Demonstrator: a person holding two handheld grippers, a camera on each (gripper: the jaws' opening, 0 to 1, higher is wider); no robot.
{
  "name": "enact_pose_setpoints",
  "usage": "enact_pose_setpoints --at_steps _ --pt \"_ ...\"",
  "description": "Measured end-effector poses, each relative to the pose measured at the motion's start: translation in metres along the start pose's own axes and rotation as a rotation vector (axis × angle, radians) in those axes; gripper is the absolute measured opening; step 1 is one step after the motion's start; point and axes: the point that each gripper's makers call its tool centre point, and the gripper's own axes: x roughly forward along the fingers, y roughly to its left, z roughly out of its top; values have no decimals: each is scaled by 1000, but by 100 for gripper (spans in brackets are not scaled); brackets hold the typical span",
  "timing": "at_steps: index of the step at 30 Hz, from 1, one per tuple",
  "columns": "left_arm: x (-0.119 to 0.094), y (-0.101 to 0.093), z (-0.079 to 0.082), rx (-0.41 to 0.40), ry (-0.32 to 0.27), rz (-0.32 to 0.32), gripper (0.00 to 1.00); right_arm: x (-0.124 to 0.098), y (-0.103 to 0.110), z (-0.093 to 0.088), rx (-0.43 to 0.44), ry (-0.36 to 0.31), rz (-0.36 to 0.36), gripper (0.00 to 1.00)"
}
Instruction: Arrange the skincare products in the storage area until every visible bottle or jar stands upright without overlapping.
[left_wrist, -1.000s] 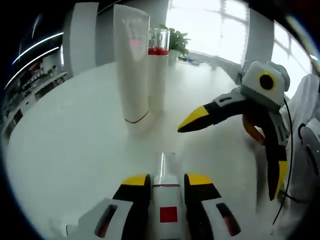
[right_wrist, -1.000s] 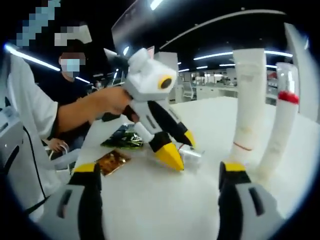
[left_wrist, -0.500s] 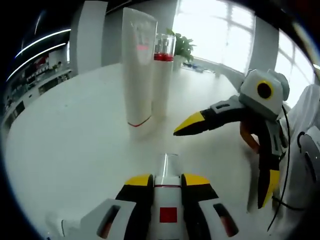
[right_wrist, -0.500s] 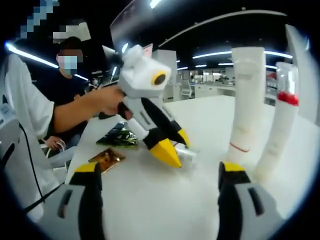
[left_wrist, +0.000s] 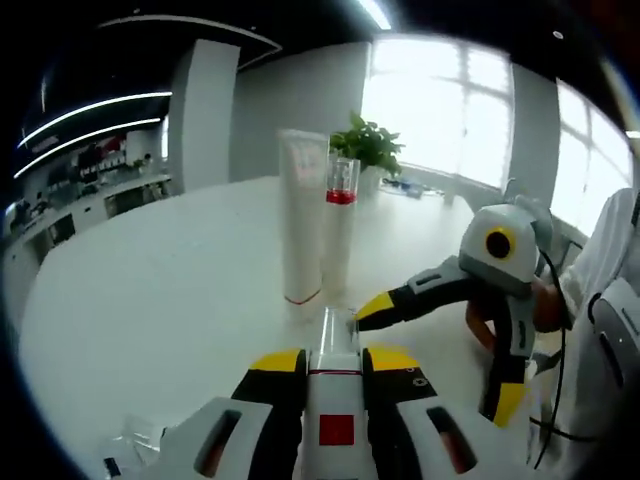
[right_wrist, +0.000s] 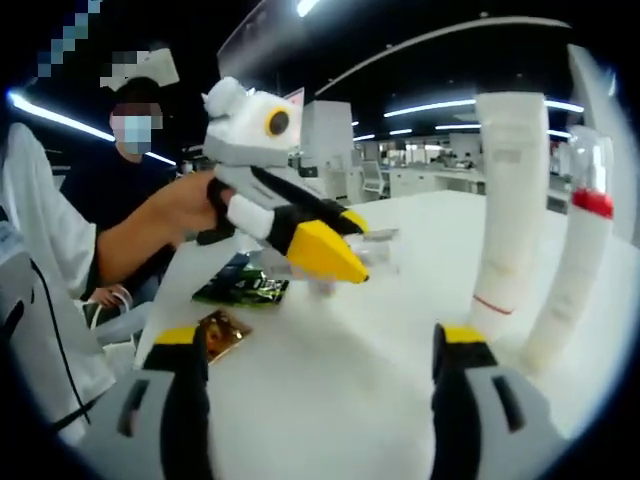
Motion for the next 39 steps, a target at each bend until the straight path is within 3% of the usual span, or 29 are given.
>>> enact_pose_setpoints --at_steps 10,14,27,39 --pt "-25 0 19 -70 -148 21 22 8 -3 14 18 -37 -25 88" --pt "-37 4 29 -95 -236 41 22 11 -5 19 34 -51 -36 87" --pt "-51 5 40 -125 -360 83 22 26 7 47 35 -115 -29 76" --pt "-50 5 40 -181 -408 83 22 39 20 60 74 -163 -9 69"
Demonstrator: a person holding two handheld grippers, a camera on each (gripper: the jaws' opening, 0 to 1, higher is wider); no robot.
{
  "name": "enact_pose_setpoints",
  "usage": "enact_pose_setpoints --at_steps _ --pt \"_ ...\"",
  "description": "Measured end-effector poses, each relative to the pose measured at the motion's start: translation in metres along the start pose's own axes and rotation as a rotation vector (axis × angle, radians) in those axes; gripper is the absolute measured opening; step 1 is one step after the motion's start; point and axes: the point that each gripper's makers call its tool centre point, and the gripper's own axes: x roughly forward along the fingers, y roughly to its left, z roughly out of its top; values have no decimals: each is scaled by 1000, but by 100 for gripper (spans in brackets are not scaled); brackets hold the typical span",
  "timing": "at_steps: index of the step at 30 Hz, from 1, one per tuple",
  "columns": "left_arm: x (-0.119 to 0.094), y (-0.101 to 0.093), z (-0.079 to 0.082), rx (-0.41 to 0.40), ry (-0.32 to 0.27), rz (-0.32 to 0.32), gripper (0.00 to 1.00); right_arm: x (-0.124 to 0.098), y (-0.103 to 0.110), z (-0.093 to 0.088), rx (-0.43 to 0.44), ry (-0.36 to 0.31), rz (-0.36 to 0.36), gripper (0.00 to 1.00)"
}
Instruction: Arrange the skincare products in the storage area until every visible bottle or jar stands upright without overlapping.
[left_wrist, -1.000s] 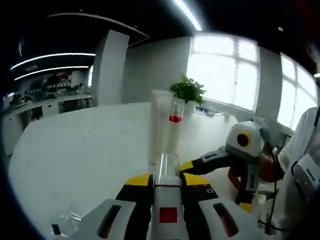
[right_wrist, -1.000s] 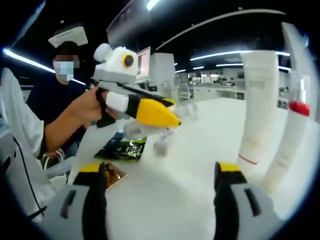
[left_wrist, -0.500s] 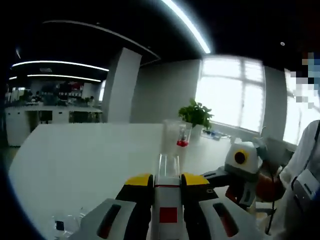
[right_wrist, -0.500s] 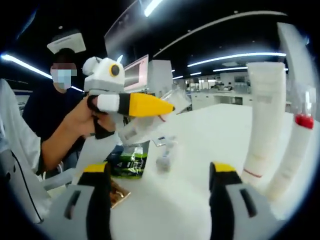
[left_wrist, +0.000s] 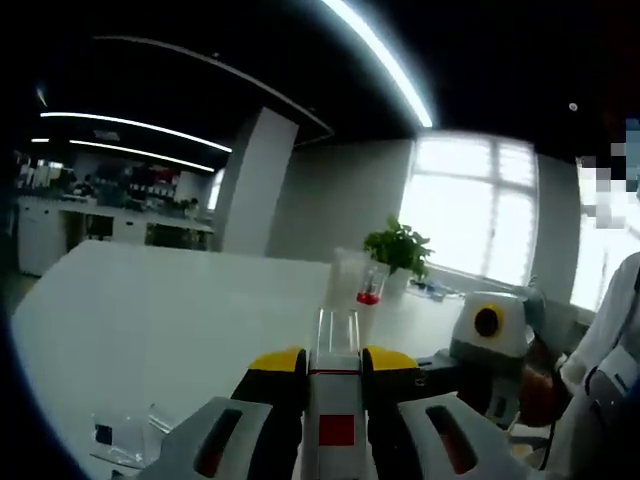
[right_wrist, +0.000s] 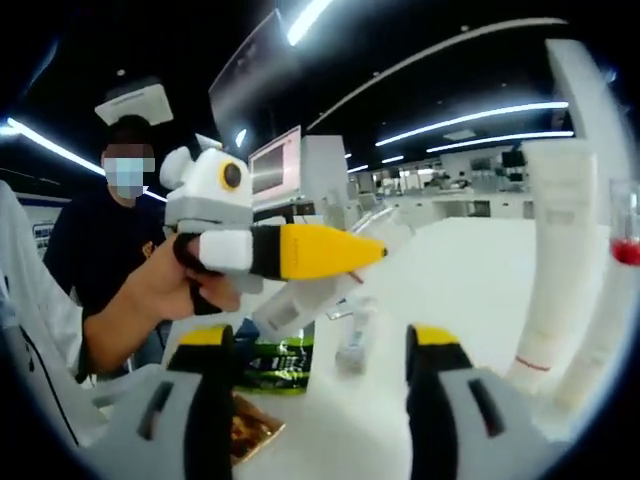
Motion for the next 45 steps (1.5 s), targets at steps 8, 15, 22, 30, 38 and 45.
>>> enact_pose_setpoints --at_steps 8,15,22,30,38,45 --pt "0 0 8 -28 -53 8 22 6 1 13 23 -50 1 62" --pt "-3 0 14 -55 -99 19 22 14 7 19 58 -84 5 55" --pt "-8 1 15 -54 -97 32 22 13 4 16 65 -87 -6 46" --pt "-11 0 11 -54 -73 39 22 7 4 5 18 -40 11 30" --pt "-12 -6 5 -41 -36 45 22 0 -7 -2 -1 -21 -20 29" --pt "-11 -8 0 -21 -2 59 22 -5 -12 -4 -33 -7 -42 29"
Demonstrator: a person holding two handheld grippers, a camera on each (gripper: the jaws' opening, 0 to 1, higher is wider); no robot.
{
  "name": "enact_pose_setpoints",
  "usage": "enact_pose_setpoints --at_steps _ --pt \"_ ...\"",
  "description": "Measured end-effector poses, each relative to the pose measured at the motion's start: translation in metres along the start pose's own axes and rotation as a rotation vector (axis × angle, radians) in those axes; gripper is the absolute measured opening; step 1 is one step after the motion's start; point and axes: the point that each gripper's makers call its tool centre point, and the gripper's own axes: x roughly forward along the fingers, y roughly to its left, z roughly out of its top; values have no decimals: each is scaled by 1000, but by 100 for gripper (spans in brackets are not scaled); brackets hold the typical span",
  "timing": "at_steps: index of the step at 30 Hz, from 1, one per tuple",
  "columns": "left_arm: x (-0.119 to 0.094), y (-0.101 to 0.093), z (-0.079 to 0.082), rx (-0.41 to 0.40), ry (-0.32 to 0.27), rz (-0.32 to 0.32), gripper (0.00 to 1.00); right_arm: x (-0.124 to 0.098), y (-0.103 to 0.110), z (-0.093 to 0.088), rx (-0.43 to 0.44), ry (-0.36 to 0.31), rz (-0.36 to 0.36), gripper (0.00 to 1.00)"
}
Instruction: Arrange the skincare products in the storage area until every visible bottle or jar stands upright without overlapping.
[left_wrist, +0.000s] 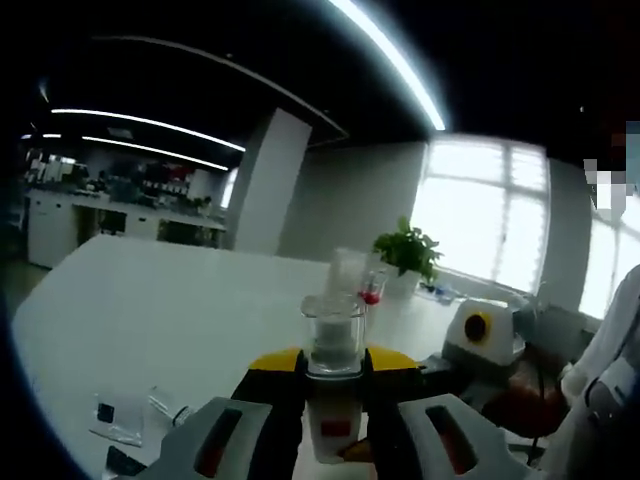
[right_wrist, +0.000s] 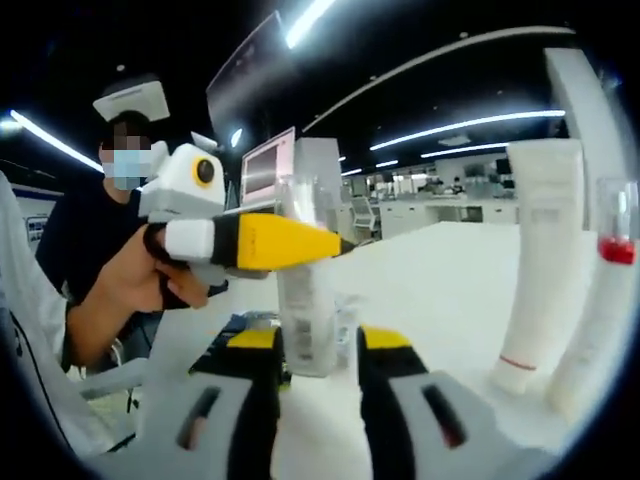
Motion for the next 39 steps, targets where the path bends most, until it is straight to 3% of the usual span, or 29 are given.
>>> enact_pose_setpoints --at_steps 12,22,27,39 --pt "4 -1 -10 16 33 32 21 -3 5 1 -113 18 -18 24" --pt "5 -2 -10 51 50 46 22 -6 4 0 -127 18 -7 20" --pt "3 -8 -10 40 67 -7 22 -10 10 2 -30 -18 79 19" --pt "-6 -33 -12 57 103 -161 24 -26 20 7 104 -55 287 19"
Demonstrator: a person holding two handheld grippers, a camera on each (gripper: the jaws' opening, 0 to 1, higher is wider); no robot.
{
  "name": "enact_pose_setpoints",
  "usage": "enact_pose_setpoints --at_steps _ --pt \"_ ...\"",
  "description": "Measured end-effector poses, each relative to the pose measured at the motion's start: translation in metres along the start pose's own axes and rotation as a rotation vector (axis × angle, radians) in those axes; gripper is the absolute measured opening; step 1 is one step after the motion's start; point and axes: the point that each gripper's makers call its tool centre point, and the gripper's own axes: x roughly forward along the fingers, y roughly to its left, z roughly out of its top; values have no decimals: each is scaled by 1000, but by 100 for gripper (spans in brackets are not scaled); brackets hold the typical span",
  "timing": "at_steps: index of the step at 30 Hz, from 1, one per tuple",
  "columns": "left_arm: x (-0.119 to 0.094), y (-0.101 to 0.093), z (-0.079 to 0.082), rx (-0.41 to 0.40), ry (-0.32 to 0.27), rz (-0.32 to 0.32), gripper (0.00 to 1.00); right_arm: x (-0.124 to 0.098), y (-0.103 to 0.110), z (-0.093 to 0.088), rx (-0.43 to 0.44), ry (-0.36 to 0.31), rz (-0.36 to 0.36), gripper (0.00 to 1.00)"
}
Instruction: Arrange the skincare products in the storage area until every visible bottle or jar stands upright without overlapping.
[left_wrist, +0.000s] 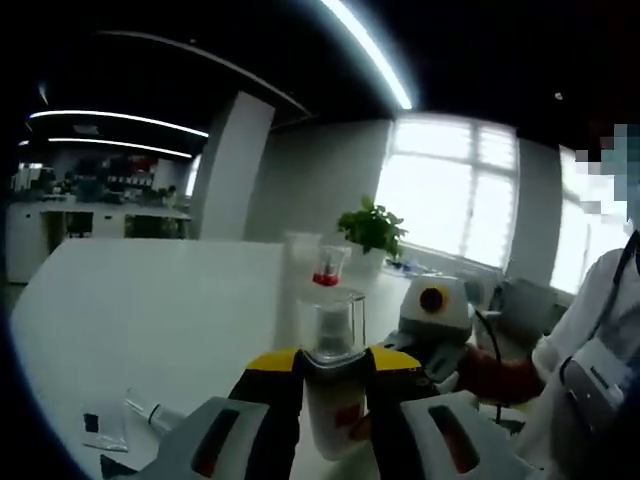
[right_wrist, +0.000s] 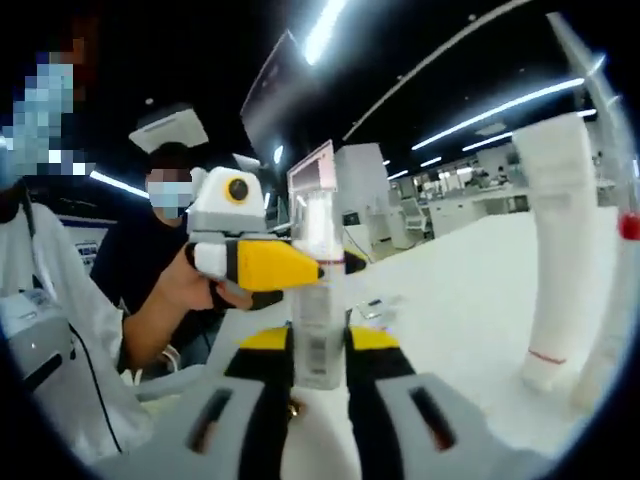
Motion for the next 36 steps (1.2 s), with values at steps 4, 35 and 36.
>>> enact_pose_setpoints --at_steps 4,35,36 --pt "0 -7 -4 7 26 -40 24 -4 3 -2 2 17 40 19" --pt "35 -11 -13 43 57 111 23 -32 -16 -4 -315 77 -244 23" --pt "37 -12 -12 38 53 110 23 -33 -16 -3 -316 74 -252 24"
